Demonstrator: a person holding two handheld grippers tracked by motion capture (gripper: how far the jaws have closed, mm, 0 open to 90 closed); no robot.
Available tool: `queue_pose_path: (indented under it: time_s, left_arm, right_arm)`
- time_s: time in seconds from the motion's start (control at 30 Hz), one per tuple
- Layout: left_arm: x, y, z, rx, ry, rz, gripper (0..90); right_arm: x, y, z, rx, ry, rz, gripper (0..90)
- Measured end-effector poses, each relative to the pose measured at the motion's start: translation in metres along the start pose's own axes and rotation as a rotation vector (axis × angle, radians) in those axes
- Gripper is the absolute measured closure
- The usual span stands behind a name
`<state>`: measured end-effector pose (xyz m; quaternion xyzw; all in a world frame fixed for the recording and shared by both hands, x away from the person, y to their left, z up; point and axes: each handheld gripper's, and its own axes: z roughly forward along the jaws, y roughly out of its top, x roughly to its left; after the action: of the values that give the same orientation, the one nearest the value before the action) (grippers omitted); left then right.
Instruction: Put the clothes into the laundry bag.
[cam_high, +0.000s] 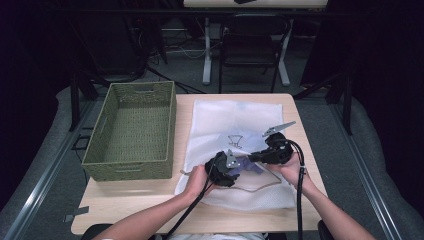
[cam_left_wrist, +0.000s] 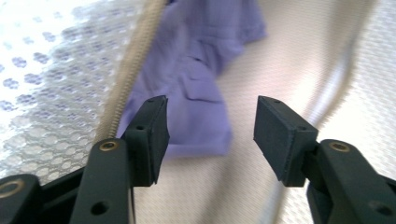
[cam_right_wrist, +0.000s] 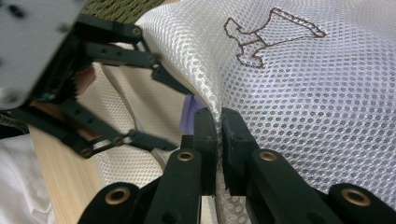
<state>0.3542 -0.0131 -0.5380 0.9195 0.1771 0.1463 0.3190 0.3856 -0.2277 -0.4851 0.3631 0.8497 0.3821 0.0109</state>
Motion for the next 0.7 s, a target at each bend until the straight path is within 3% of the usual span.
queue_pose_path:
  time_s: [0.27, 0.4, 0.53, 0.7]
  left_arm:
    - [-0.006, -0.002, -0.025, -0.022, -0.004, 0.019, 32.8]
    - [-0.004, -0.004, -0.035, -0.044, 0.019, 0.017, 29.2]
    - [0.004, -0.009, -0.048, -0.074, 0.068, -0.011, 27.5]
    - [0.015, -0.015, -0.05, -0.061, 0.121, -0.035, 26.5]
  right_arm:
    - [0.0, 0.001, -0.002, -0.002, -0.002, 0.005, 86.3]
    - [0.0, 0.001, -0.002, -0.003, 0.0, 0.007, 86.2]
    - [0.001, 0.001, -0.002, -0.001, -0.002, 0.005, 86.3]
    - [0.001, 0.002, -0.003, -0.006, -0.001, 0.01, 86.7]
